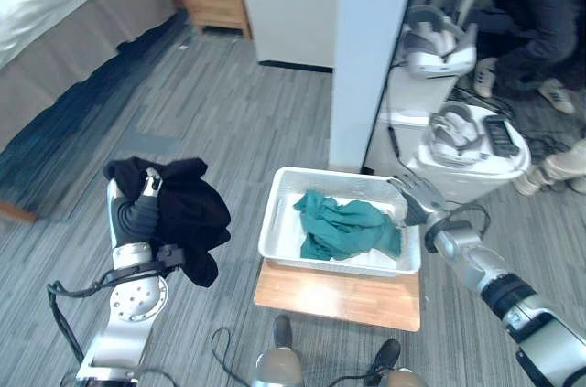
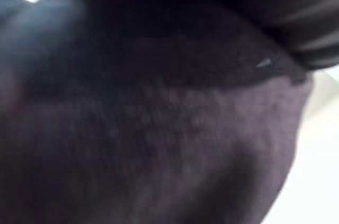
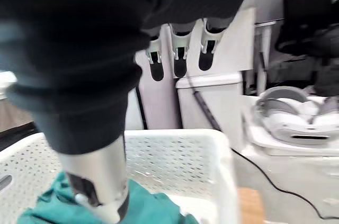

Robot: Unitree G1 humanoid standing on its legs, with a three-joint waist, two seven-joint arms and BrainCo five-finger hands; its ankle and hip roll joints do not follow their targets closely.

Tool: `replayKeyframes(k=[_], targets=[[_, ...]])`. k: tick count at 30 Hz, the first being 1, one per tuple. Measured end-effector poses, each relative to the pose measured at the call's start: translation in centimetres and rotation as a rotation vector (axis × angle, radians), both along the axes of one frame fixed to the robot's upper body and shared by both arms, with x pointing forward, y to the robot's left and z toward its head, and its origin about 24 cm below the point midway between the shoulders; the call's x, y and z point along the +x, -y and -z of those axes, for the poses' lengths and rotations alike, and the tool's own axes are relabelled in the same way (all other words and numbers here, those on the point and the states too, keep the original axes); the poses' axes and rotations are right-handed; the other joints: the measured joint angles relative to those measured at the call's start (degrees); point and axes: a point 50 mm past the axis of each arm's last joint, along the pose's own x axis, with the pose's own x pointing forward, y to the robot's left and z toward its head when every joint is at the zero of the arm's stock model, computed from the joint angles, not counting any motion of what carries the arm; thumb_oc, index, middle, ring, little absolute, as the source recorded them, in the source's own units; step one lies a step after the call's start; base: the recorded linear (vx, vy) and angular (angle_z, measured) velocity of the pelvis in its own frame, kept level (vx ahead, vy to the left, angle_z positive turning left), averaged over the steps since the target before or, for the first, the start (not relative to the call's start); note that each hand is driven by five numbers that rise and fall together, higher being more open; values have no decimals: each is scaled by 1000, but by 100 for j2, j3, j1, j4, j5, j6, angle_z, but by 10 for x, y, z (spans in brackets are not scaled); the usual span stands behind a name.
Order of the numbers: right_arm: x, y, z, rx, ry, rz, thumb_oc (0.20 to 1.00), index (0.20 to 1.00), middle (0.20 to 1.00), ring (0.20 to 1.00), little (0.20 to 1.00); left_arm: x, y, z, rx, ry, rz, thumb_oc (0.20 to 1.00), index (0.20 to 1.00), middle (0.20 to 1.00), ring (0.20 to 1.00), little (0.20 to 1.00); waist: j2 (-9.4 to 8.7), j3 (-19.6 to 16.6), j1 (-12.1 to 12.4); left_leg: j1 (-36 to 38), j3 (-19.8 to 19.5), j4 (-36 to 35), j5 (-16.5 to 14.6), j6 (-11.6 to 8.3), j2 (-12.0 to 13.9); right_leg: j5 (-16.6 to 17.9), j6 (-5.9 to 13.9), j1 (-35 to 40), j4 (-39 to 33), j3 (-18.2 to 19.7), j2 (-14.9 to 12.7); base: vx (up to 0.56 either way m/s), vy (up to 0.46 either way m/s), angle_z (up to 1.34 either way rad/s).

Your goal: Tidy up the quilt and then pick up the clothes from the bed and put them into the laundry hamper.

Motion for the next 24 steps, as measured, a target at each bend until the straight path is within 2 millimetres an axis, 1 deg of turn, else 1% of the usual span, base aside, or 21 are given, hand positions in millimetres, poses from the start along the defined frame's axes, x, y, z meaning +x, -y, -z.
replayKeyframes(k=[1,2,3,4,5,7,9,10,11,12,13,17,19,20,22,23,24], targets=[[-13,15,7,3,-21,40,1000,1000,1000,1000,1000,3,3,-3,17,14,9,200,200,200,200,200,16,3,-38,51,69,-15,-13,17,20,0,0,-11,-3,117,5,39,9,-35],[-23,25,13,-3,-43,64,1000,1000,1000,1000,1000,7,5,-5,21,20,13,200,200,200,200,200,-25,1,-220,103,166,10,-44,-22,14,-2,4,-68,-1,225,45,65,-1,-52],[-31,34,15,-7,-52,85,1000,1000,1000,1000,1000,11,7,-8,26,29,19,200,200,200,200,200,13,-11,-218,111,221,-27,-73,-36,37,-4,5,-54,-5,256,14,46,-11,-55],[-39,45,20,-30,-81,112,1000,1000,1000,1000,1000,17,10,-11,29,40,29,200,200,200,200,200,-3,-17,-465,201,357,-25,-94,-49,63,-3,4,-85,-5,356,44,46,-11,-44],[-44,51,22,-29,-95,129,1000,1000,1000,1000,1000,21,12,-14,40,45,35,200,200,200,200,200,6,-20,-499,215,367,-26,-93,-48,87,-3,3,-78,-5,383,65,32,-4,-39],[-55,60,29,-40,-128,154,1000,1000,1000,1000,1000,33,20,-20,63,65,57,200,200,200,200,200,-4,-32,-696,281,487,-25,-107,-73,137,-9,-1,-102,-5,495,114,34,-20,-25],[-64,63,35,-37,-155,167,1000,1000,1000,1000,1000,43,29,-24,74,71,84,200,200,200,200,200,5,-40,-820,327,549,-26,-101,-65,161,-11,-9,-101,-5,573,142,34,-31,-21],[-67,63,38,-21,-170,171,1000,1000,1000,1000,1000,48,33,-28,99,79,91,200,200,200,200,200,11,-44,-951,334,577,-23,-103,-66,164,-12,-8,-122,-6,589,150,37,-32,-16],[-67,62,39,-14,-174,171,1000,1000,1000,1000,1000,54,37,-28,107,75,99,200,200,200,200,200,21,-51,-1018,334,603,-21,-101,-64,163,-11,-9,-139,-5,606,151,19,-16,-12],[-67,61,39,-9,-172,165,1000,1000,1000,1000,1000,57,38,-28,110,67,102,200,200,200,200,200,38,-62,-1035,333,634,-23,-101,-64,163,-9,-11,-160,-5,623,149,16,-3,-22],[-66,58,38,-3,-167,152,1000,1000,1000,1000,1000,61,41,-25,116,50,108,200,200,200,200,200,63,-93,-1077,337,701,-21,-100,-63,162,-1,-16,-207,-4,707,155,4,1,-22],[-64,53,36,12,-158,134,1000,1000,1000,1000,1000,67,50,-9,102,-15,127,200,200,200,200,200,168,-190,-1133,309,754,-19,-100,-61,157,16,-26,-276,-1,786,164,-26,6,-11],[-56,42,34,17,-147,100,1000,1000,1000,1000,1000,69,61,14,67,-101,146,200,200,200,200,200,218,-220,-1094,241,829,-23,-102,-62,141,45,-17,-391,22,858,153,-50,-1,-15],[-52,36,32,35,-135,90,1000,1000,1000,1000,1000,70,66,22,62,-134,159,200,200,200,200,200,218,-220,-1099,193,832,-23,-101,-61,134,56,-24,-453,13,869,147,-62,-14,-6],[-44,23,29,68,-114,74,1000,1000,1000,1000,1000,68,73,49,49,-247,174,200,200,200,200,200,213,-224,-1074,13,837,-14,-73,-34,133,108,-53,-616,27,884,150,-65,-17,-3],[-41,19,28,75,-105,67,1000,1000,1000,1000,1000,71,74,54,50,-274,169,1000,1000,1000,1000,1000,208,-225,-1083,-19,837,-20,-76,-39,127,110,-54,-673,-1,894,144,-34,-11,-1],[-38,14,26,85,-98,53,1000,1000,1000,1000,1000,68,75,69,48,-347,162,1000,1000,1000,1000,1000,196,-215,-1083,-85,835,10,-50,-26,126,138,-65,-736,27,891,147,-59,-15,3]])
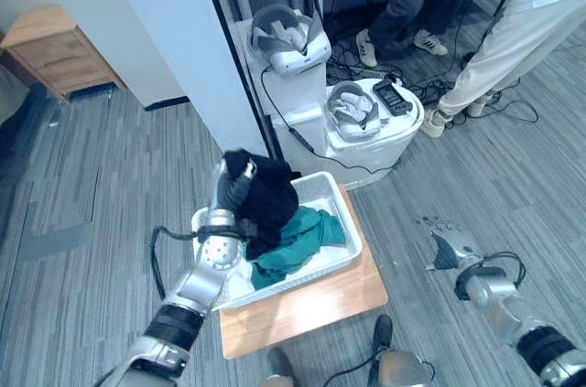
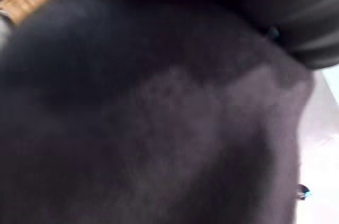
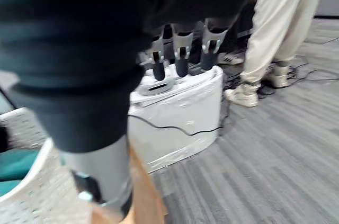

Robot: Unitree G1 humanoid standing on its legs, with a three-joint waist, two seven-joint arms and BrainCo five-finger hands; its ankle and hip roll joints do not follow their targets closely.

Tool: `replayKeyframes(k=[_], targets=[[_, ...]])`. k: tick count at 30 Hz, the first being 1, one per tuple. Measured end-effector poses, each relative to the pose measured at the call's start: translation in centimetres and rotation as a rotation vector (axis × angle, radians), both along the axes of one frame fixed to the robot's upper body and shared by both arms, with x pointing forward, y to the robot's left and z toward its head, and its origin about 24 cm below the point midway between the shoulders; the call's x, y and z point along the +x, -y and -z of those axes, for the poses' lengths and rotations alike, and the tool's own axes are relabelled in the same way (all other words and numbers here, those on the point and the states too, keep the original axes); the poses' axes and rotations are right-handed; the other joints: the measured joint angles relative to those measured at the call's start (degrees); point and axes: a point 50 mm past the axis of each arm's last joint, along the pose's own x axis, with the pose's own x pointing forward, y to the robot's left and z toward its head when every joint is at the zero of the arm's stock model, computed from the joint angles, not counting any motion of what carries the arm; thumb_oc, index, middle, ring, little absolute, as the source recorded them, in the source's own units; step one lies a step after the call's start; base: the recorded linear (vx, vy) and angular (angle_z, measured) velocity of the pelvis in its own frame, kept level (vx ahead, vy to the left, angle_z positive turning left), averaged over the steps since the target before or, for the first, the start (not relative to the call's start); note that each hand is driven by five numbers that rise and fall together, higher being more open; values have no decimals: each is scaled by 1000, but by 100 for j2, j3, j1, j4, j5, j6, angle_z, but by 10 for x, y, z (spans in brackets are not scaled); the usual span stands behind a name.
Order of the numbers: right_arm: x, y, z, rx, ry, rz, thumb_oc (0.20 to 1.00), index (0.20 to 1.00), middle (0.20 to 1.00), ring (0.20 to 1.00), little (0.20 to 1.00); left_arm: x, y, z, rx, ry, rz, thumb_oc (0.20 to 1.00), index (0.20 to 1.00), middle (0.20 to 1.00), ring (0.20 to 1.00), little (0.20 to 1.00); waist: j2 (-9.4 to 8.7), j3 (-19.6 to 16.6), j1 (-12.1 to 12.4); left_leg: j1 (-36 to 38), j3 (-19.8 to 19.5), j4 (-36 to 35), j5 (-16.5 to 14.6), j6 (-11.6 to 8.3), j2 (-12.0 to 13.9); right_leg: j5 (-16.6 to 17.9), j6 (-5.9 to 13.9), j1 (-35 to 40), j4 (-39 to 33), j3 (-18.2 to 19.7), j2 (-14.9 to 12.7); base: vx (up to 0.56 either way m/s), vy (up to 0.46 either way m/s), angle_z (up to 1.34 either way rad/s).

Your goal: Tidy up the quilt and then pick up the clothes from the bed and put them into the laundry hamper.

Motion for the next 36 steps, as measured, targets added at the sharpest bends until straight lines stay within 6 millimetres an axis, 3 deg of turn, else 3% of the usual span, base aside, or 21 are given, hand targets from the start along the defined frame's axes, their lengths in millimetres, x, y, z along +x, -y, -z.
replayKeyframes(k=[5,10,14,20,23,26,28,29,31,33,36], targets=[[4,-8,7,11,-9,29,1000,1000,1000,1000,1000,-20,-16,54,9,-233,-89,1000,1000,1000,1000,1000,-111,78,35,-103,3,-35,-18,-45,17,-25,33,-98,-32,-21,0,-14,-4,1],[-3,-13,19,6,-56,20,1000,1000,1000,1000,1000,-41,-41,79,-48,-355,-219,1000,1000,1000,1000,1000,-193,151,207,-203,-45,-35,37,-7,38,-2,4,-140,-31,-102,10,5,-5,7],[-10,-10,25,11,-86,28,1000,1000,1000,1000,1000,-45,-78,74,-107,-341,-388,1000,1000,1000,1000,1000,-235,185,247,-104,-176,-34,36,-8,47,-3,3,51,-28,-222,17,30,-8,17],[-37,11,55,96,-229,197,1000,1000,1000,1000,1000,-57,-120,50,-159,-217,-531,1000,1000,1000,1000,1000,-264,181,354,210,-269,-36,-31,-53,44,-81,33,443,-31,-317,-2,20,-1,8],[-66,31,81,117,-348,352,1000,1000,1000,1000,1000,-82,-139,56,-193,-228,-609,1000,1000,1000,1000,1000,-266,161,388,363,-328,-37,-72,-90,43,-145,41,621,-31,-347,-3,6,4,5],[-97,42,106,163,-471,523,1000,1000,1000,1000,1000,-110,-147,77,-227,-300,-682,1000,1000,1000,1000,1000,-268,18,479,427,-342,-36,-86,-108,54,-189,48,691,-32,-362,6,0,0,0],[-113,44,116,187,-527,600,1000,1000,1000,1000,1000,-127,-145,95,-286,-360,-737,1000,1000,1000,1000,1000,-273,-53,508,481,-367,-37,-90,-112,53,-202,47,759,-32,-381,1,-9,9,5],[-125,43,124,221,-567,665,1000,1000,1000,1000,1000,-145,-143,115,-340,-440,-801,1000,1000,1000,1000,1000,-292,-198,506,494,-366,-37,-100,-119,50,-249,55,770,-33,-377,-1,-29,20,3],[-135,41,129,239,-597,696,1000,1000,1000,1000,1000,-164,-139,130,-358,-511,-839,1000,1000,1000,1000,1000,-328,-249,578,482,-383,-38,-99,-122,52,-289,66,771,-32,-391,-5,0,0,0],[-149,37,139,291,-654,793,1000,1000,1000,1000,1000,-200,-129,162,-397,-705,-930,1000,1000,1000,1000,1000,-354,-419,621,504,-402,-37,-104,-120,42,-318,41,839,-33,-393,-15,-14,8,6],[-163,26,147,314,-710,813,1000,1000,1000,1000,1000,-248,-108,188,-394,-920,-963,1000,1000,1000,1000,1000,-440,-564,721,488,-487,-36,-101,-111,28,-322,37,840,-33,-458,-31,-39,10,15]])
